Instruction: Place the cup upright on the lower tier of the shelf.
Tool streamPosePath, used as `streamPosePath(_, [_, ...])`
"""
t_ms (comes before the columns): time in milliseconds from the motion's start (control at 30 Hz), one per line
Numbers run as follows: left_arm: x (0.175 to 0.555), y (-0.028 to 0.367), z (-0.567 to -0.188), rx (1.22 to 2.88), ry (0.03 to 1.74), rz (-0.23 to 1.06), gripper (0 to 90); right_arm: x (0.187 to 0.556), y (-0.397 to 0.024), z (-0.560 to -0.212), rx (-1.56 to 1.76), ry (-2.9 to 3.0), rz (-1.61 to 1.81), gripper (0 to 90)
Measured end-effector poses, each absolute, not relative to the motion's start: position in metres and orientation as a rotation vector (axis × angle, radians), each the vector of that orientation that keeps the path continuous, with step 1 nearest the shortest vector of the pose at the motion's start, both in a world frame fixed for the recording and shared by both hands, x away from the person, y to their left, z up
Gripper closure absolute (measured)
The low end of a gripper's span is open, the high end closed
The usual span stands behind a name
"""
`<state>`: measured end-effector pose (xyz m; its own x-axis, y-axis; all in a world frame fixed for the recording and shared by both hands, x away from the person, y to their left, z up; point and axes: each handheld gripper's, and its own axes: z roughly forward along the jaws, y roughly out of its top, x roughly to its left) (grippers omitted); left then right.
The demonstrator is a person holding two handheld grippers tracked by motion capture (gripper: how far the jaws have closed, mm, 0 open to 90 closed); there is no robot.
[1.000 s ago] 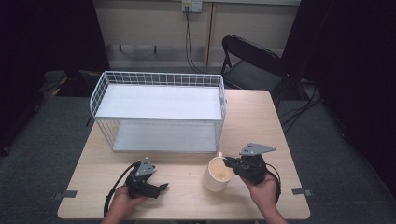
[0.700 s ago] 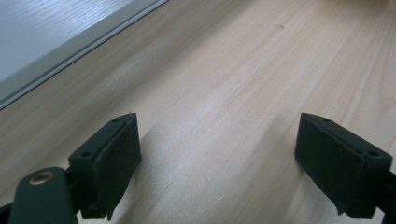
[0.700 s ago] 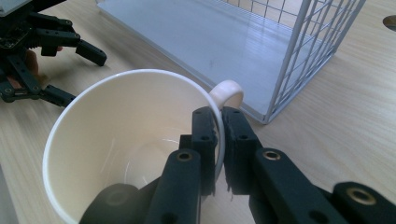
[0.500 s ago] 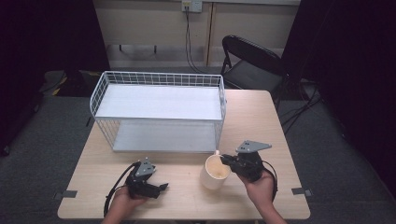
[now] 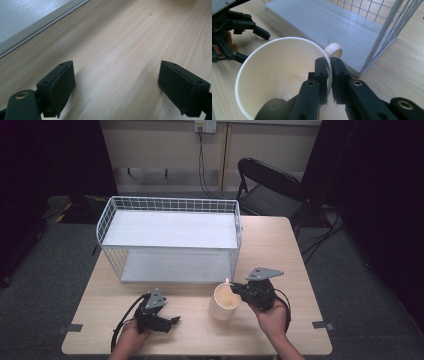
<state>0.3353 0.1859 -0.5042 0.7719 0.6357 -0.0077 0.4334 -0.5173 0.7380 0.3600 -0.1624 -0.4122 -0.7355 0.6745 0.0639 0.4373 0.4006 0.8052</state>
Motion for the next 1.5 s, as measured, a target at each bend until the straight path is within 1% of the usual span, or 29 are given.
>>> streamPosePath(600, [0.335,0.186,-0.504,2.199,0.793,0.338,13.3,0.365,-0.140,-0.406,0.955,2.325,1.298,84.7])
streamPosePath(1067, [0.335,0.186,-0.504,2.199,0.793,0.338,13.3,0.372,-0.120,-0.409,0.969,2.291,1.302,84.6])
streamPosePath(1500, [0.335,0.186,-0.504,2.199,0.793,0.339,13.2,0.378,-0.116,-0.407,0.993,2.239,1.290,84.7])
